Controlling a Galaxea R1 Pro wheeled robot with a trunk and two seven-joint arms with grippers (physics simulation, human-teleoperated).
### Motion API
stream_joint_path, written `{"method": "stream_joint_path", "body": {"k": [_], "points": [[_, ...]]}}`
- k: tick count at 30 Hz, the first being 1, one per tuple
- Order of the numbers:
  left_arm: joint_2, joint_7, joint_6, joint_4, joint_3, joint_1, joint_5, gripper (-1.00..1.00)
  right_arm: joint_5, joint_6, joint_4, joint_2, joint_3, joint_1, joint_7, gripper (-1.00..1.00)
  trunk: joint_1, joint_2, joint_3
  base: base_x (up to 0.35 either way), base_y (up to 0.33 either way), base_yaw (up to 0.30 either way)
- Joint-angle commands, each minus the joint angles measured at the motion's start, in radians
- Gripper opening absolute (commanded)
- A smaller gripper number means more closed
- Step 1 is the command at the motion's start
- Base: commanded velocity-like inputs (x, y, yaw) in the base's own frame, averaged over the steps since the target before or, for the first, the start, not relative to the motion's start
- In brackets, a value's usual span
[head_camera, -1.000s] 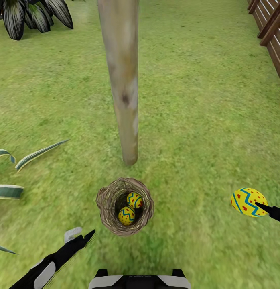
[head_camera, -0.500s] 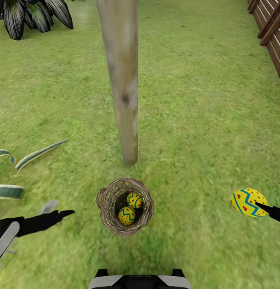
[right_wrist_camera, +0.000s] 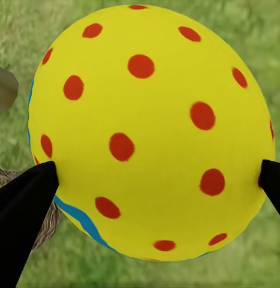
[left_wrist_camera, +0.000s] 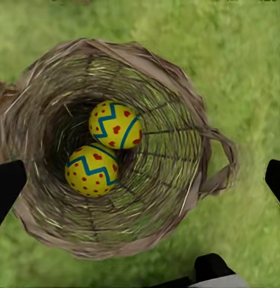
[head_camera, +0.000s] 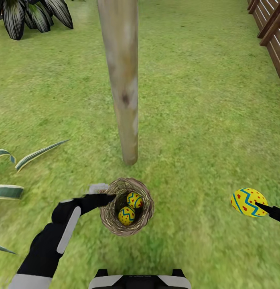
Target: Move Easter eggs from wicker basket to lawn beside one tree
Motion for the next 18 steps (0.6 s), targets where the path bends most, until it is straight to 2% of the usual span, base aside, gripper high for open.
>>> {"method": "stream_joint_path", "body": {"k": [1,3,4,5,6,9,14,18], "points": [[-0.032,0.001,0.001,0.000,-0.002,-0.001,-0.019,1.00,-0.011,0.007,0.003,0.001,0.007,-0.002,0.006,-1.00,0.000,-0.001,-0.001,0.000,0.000,0.000],[-0.097,0.013,-0.014,0.044,-0.004,-0.001,-0.043,1.00,-0.011,0.008,0.003,0.000,0.007,-0.002,0.006,-1.00,0.000,-0.001,-0.001,0.000,0.000,0.000],[-0.119,0.032,-0.053,0.087,-0.004,-0.002,-0.070,1.00,-0.011,0.008,0.003,0.000,0.007,-0.002,0.006,-1.00,0.000,-0.001,-0.001,0.000,0.000,0.000],[-0.130,0.059,-0.105,0.134,-0.004,-0.002,-0.099,1.00,-0.011,0.008,0.003,0.000,0.007,-0.002,0.006,-1.00,0.000,-0.001,-0.001,0.000,0.000,0.000],[-0.135,0.084,-0.150,0.194,-0.004,-0.002,-0.120,1.00,-0.011,0.008,0.003,0.000,0.007,-0.002,0.006,-1.00,0.000,-0.001,-0.001,0.000,0.000,0.000],[-0.134,0.090,-0.209,0.219,-0.004,-0.002,-0.127,1.00,-0.011,0.008,0.003,0.000,0.007,-0.002,0.006,-1.00,0.000,-0.001,-0.001,0.000,0.000,0.000],[-0.134,0.089,-0.225,0.224,-0.005,-0.002,-0.127,1.00,-0.007,0.008,0.003,0.001,0.007,-0.002,0.005,-1.00,0.000,-0.001,-0.001,0.012,-0.019,0.000],[-0.134,0.089,-0.226,0.227,-0.005,-0.002,-0.125,1.00,0.008,0.008,0.003,0.001,0.007,-0.002,0.005,-1.00,0.000,-0.001,-0.001,0.118,-0.230,0.000]]}}
